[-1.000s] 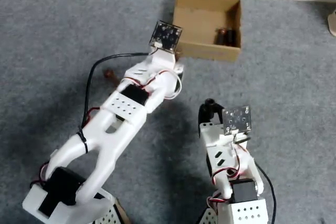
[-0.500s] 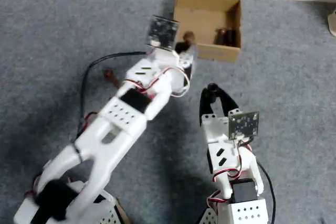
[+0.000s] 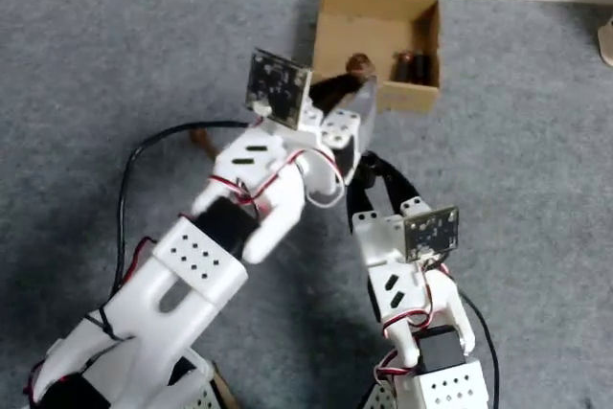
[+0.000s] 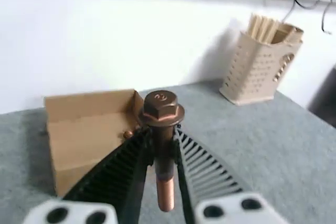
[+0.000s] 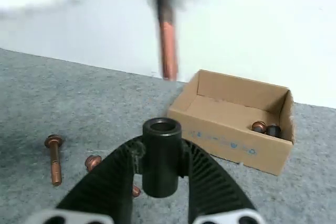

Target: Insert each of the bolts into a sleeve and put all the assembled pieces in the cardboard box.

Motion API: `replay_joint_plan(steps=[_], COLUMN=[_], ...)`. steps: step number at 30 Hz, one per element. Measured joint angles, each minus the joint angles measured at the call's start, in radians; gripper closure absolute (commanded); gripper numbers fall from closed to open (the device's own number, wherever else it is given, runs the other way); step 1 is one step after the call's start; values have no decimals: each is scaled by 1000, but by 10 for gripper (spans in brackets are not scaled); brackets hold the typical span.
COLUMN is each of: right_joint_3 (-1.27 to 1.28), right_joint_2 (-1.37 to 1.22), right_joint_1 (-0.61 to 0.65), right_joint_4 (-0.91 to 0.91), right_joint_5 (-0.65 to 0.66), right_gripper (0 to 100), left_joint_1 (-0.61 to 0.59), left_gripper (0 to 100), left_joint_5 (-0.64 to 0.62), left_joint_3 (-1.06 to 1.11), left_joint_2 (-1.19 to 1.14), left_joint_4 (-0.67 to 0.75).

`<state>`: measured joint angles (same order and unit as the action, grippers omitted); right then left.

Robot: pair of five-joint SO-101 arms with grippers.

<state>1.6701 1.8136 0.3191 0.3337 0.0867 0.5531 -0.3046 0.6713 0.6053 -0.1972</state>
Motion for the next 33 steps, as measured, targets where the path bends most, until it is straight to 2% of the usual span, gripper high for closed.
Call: replay_joint_plan(steps=[7,18,27,33], right_joint_3=[0,0,0,0], right_joint_2=[0,0,0,0], right_joint_1=[0,5,3,3], right_joint_4=[0,60,60,60], right_joint_5=[0,0,0,0], right_gripper=[993,993,993,993], left_joint_1=[-2,91,92,89], left_gripper=[995,995,995,995], left_joint_5=[0,0,0,0], left_joint_3=[57,101,147,195], left_joint_2=[0,9,187,216], left_joint_4=[0,8,34,34])
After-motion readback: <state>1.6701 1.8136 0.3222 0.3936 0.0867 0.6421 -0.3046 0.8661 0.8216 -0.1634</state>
